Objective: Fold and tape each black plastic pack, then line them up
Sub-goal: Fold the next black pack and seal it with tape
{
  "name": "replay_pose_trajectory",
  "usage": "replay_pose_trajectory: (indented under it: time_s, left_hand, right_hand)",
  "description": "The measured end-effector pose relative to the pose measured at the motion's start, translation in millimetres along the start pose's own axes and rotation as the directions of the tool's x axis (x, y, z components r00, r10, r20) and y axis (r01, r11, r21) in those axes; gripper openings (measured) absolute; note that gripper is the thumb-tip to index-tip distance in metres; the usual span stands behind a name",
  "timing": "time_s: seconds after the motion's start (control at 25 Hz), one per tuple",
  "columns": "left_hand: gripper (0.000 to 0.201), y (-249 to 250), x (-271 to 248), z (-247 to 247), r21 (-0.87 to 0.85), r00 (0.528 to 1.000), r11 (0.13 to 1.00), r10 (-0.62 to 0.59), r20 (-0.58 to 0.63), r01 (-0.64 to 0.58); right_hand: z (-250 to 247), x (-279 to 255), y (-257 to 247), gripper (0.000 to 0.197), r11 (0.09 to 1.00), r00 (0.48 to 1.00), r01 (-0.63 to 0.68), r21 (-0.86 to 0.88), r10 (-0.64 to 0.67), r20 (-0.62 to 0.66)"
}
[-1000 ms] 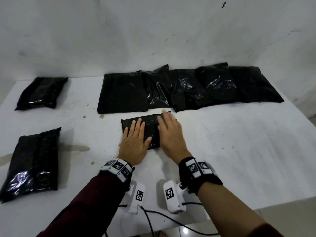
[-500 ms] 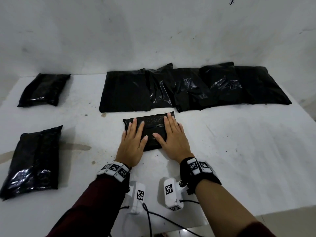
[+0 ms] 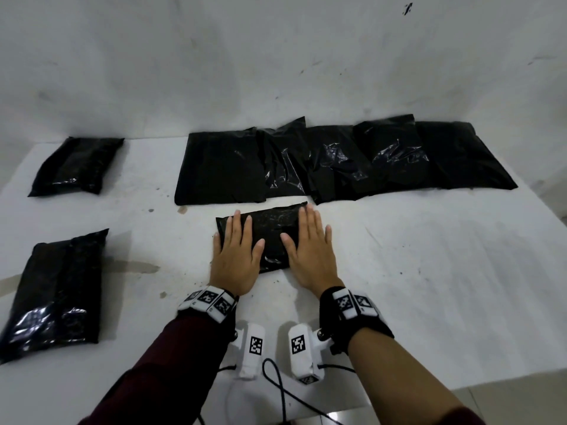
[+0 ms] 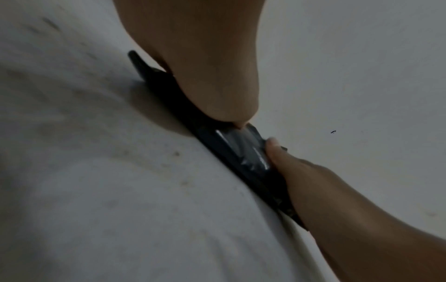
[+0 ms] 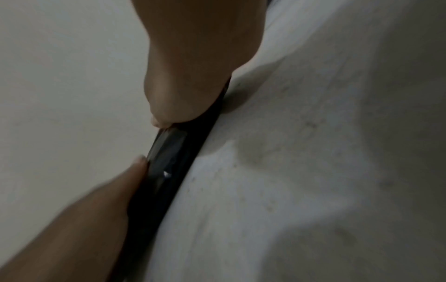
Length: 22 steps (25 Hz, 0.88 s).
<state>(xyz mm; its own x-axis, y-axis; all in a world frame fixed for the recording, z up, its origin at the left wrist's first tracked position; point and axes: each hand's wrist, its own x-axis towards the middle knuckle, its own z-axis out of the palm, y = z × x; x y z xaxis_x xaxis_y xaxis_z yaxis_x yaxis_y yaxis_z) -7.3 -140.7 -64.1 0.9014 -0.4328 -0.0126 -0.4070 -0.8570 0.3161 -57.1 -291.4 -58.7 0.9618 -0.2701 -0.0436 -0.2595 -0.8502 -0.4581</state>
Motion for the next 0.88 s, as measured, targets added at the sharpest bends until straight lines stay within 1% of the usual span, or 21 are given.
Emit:
replay_pose_trajectory:
  time_s: [0.08,0.12,0.16,0.2,0.24,0.28,0.32,0.36,0.4,0.44,0.48,0.56,0.68,0.76,0.84,0.88]
  left_hand:
    - [0.084,-4.5,0.5,4.0,-0.055,1.0,0.998,-0.013,0.0,0.013]
    - [0.084,-5.5,0.2,5.2,-0.065,1.0,0.998,-0.015,-0.006,0.014]
    - [0.083,-5.1,-0.3,6.0,-0.073,1.0,0.997,-0.016,-0.01,0.016]
    - [0.084,-4.3,-0.2,5.9,-0.08,1.0,0.997,-0.019,-0.018,0.017]
    - [0.083,-3.3,-0.2,6.0,-0.086,0.999,0.996,-0.022,-0.024,0.019]
    - [0.083,-2.7,0.0,5.6,-0.088,0.999,0.996,-0.023,-0.029,0.02]
    - [0.083,-2.5,0.3,4.7,-0.087,0.999,0.996,-0.023,-0.031,0.02]
    - [0.081,-2.6,0.1,4.4,-0.086,0.999,0.996,-0.025,-0.025,0.023]
    - [0.078,-3.3,0.1,3.8,-0.092,0.999,0.995,-0.029,-0.013,0.028]
    - [0.075,-4.4,0.1,3.6,-0.108,0.999,0.994,-0.034,0.0,0.034]
    - [0.073,-5.8,0.7,2.9,-0.131,0.999,0.991,-0.037,0.007,0.038]
    - [0.076,-8.7,1.9,0.8,-0.176,0.999,0.984,-0.031,0.021,0.035]
    - [0.085,-15.2,4.5,-4.6,-0.185,1.0,0.983,-0.01,0.011,0.012]
    - [0.083,-22.0,9.5,-10.8,-0.166,1.0,0.986,-0.004,0.028,0.008]
    - [0.076,-26.0,6.8,-17.1,-0.147,0.998,0.989,-0.024,0.062,0.033]
    - [0.072,-28.0,7.1,-19.7,-0.143,0.998,0.989,-0.029,0.047,0.036]
  right_hand:
    - [-3.4,3.1,7.0,0.069,0.973,0.986,-0.164,0.165,0.159,0.042]
    - [-5.6,4.1,9.2,0.068,0.952,0.977,-0.211,0.22,0.206,0.045]
    - [-7.3,4.8,10.5,0.067,0.942,0.974,-0.223,0.251,0.225,0.022]
    - [-7.6,5.3,10.0,0.065,0.951,0.977,-0.188,0.244,0.206,-0.048]
    - [-6.9,4.1,8.6,0.063,0.974,0.981,-0.109,0.197,0.138,-0.14]
    - [-5.6,2.8,5.7,0.062,0.992,0.979,-0.005,0.125,0.031,-0.2]
    - [-3.9,1.2,2.5,0.064,0.994,0.977,0.096,0.053,-0.084,-0.197]
    - [-2.0,-0.1,1.1,0.068,0.986,0.977,0.165,-0.004,-0.164,-0.134]
    - [-0.5,-1.1,1.0,0.072,0.983,0.982,0.179,-0.035,-0.181,-0.049]
    - [0.5,-1.2,2.0,0.074,0.987,0.988,0.153,-0.04,-0.153,0.016]
    - [0.2,0.2,3.2,0.072,0.993,0.992,0.115,-0.025,-0.114,0.049]
    - [-1.6,1.2,3.5,0.065,0.998,0.996,0.046,0.053,-0.049,0.07]
    - [-9.2,0.3,-2.2,0.067,0.987,0.996,-0.03,0.156,0.016,0.09]
    - [-13.5,-1.2,-9.4,0.068,0.983,0.995,-0.057,0.177,0.042,0.086]
    - [-16.0,-4.9,-14.9,0.068,0.978,0.992,-0.087,0.192,0.067,0.106]
    - [-16.0,-4.7,-16.5,0.068,0.976,0.993,-0.081,0.202,0.061,0.105]
